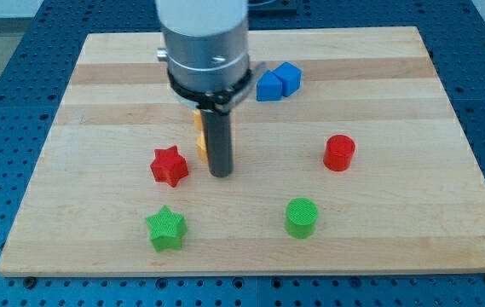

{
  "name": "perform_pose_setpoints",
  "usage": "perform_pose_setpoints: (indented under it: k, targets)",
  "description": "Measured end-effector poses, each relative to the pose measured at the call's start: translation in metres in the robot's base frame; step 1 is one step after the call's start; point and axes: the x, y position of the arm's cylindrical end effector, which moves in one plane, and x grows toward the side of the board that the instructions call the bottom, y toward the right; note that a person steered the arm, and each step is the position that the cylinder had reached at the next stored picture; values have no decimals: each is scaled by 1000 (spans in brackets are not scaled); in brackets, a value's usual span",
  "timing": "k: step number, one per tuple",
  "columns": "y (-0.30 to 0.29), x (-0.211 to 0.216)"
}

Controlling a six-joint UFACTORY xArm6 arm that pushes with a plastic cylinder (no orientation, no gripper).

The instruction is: Move the arm to the bottom center of the board

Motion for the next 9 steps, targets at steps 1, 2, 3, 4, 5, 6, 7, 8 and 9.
perform_pose_setpoints:
  k: [1, 2, 3, 4, 5, 6, 7, 8, 9]
  targets:
    - [-8, -7]
    - [-8, -49]
    - [-8, -66]
    - [-5, -54]
    - [-2, -6]
    - [-3, 26]
    - [-3, 26]
    - [15, 83]
    - [19, 136]
